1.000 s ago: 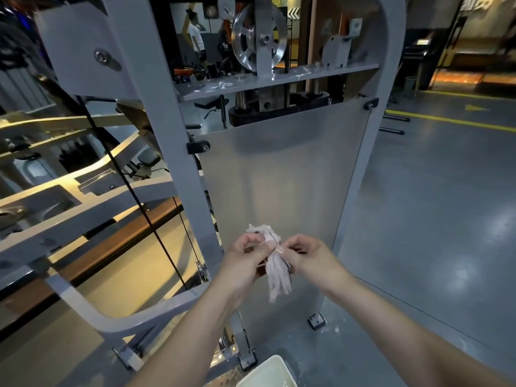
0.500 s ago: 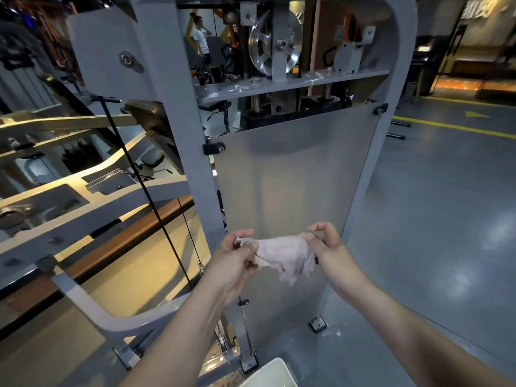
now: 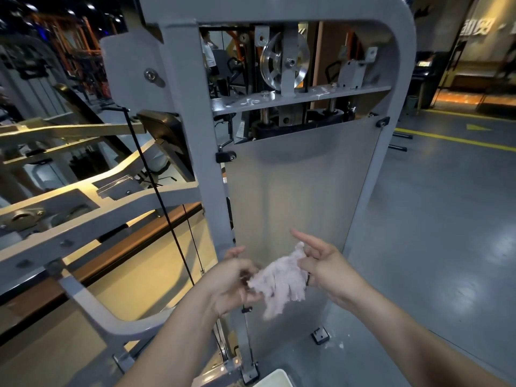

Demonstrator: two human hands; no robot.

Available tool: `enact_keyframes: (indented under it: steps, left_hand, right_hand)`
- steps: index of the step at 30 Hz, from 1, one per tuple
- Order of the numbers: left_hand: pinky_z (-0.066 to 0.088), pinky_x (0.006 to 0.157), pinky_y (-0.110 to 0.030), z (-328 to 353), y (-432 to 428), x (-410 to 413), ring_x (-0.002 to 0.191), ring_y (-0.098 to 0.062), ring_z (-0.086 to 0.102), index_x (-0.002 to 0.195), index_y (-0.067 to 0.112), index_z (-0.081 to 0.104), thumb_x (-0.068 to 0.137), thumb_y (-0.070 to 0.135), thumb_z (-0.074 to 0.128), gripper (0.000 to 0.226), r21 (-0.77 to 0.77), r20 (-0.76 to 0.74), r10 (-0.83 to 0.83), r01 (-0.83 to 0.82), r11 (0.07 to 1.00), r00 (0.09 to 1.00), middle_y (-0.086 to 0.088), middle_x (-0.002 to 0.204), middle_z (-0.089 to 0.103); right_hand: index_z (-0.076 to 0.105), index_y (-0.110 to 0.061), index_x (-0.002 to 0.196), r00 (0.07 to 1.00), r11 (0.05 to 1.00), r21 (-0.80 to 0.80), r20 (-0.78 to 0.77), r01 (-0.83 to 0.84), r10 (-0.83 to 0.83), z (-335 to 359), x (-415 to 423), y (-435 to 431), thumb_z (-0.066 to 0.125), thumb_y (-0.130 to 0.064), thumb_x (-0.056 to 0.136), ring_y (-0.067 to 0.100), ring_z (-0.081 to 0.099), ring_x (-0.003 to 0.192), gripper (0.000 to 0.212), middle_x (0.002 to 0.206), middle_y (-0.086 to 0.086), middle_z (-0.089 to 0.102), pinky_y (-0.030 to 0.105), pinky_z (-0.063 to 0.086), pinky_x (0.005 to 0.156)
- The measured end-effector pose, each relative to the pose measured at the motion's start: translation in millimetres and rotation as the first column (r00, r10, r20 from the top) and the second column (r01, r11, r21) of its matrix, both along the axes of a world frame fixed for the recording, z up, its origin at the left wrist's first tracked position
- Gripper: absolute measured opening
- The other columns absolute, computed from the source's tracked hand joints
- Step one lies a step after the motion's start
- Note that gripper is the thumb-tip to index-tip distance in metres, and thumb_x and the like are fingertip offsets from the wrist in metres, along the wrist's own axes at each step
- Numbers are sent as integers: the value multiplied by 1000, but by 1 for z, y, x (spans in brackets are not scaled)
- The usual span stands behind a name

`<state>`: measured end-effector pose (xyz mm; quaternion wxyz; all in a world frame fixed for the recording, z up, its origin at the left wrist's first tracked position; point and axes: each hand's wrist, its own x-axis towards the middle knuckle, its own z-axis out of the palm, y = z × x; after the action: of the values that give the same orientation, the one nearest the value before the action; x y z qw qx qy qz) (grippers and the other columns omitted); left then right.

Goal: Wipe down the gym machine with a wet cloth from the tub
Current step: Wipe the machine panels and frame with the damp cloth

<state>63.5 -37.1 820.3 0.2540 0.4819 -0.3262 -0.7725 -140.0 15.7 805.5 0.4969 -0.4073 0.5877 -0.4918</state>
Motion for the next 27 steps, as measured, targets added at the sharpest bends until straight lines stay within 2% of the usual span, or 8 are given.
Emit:
enact_keyframes:
  steps: [6, 8, 11, 15, 17, 20, 24, 27]
  left_hand:
    - [54, 56, -34, 1, 1, 7, 73, -26, 63, 127, 7, 61, 95, -10, 53, 38, -86, -127, 185, -197, 977, 975, -18, 96, 69]
    - [59, 72, -39, 0, -2, 10, 85, -28, 70, 125, 7, 64, 94, 12, 72, 32, -144, -63, 103, -111, 983, 993, -13, 99, 76]
    - [56, 98, -39, 4, 5, 10, 104, -22, 72, 117, 14, 70, 75, 31, 92, 50, -338, 323, -188, 299, 892, 928, -6, 111, 75]
    - [42, 72, -26, 14, -6, 14, 80, -10, 55, 77, 15, 77, 82, 31, 83, 17, -533, 707, -57, 585, 611, 704, 4, 87, 57]
    - [42, 82, -24, 22, -14, 19, 95, -6, 52, 76, 15, 77, 85, 33, 80, 20, -563, 717, -6, 584, 585, 697, 7, 100, 54]
    - [45, 101, -37, 38, -14, 23, 112, -8, 58, 77, 12, 78, 87, 26, 77, 18, -603, 576, -26, 446, 662, 817, 7, 117, 61]
    - [59, 81, -41, 50, -5, 14, 72, -22, 71, 92, 7, 73, 93, 24, 69, 18, -609, 393, 42, 226, 760, 918, -9, 82, 75]
    - [53, 60, -33, 53, 0, 1, 60, -19, 64, 91, 6, 66, 90, 11, 70, 6, -598, 370, 83, 169, 783, 925, -9, 72, 69]
  right_hand:
    - [66, -6, 123, 994, 997, 73, 109, -6, -2, 8, -1, 3, 45, 19, 91, 28, 74, 95, 46, 111, 14, 70, 52, 56, 99]
    - [67, -8, 118, 991, 998, 65, 131, -10, 1, 10, -1, 2, 47, 19, 90, 29, 73, 101, 44, 111, 15, 72, 50, 56, 100]
    - [67, -16, 123, 996, 996, 32, 45, -78, 77, 15, -6, 2, 63, 10, 85, 25, 70, 95, 47, 97, 7, 71, 50, 53, 99]
    - [67, -25, 124, 854, 980, 33, -485, -197, 189, 28, -17, 0, 75, -12, 89, 4, 64, 97, 38, 106, -9, 69, 21, 51, 89]
    - [71, -22, 90, 785, 979, -28, -602, -203, 146, 37, -23, -1, 78, -19, 87, 2, 61, 82, 8, 97, -1, 68, 30, 50, 79]
    - [60, -18, 69, 815, 973, -78, -562, -218, 138, 49, -34, -3, 83, -26, 85, 5, 56, 87, 29, 102, 0, 56, 20, 40, 80]
    - [51, -14, 73, 954, 986, -96, -282, -136, 105, 64, -26, -8, 76, -17, 91, 14, 62, 59, 31, 70, 4, 60, 28, 49, 56]
    - [45, -9, 76, 896, 989, -147, -435, 29, -91, 61, -8, -13, 73, -11, 91, 11, 61, 48, 31, 64, 6, 55, 27, 51, 42]
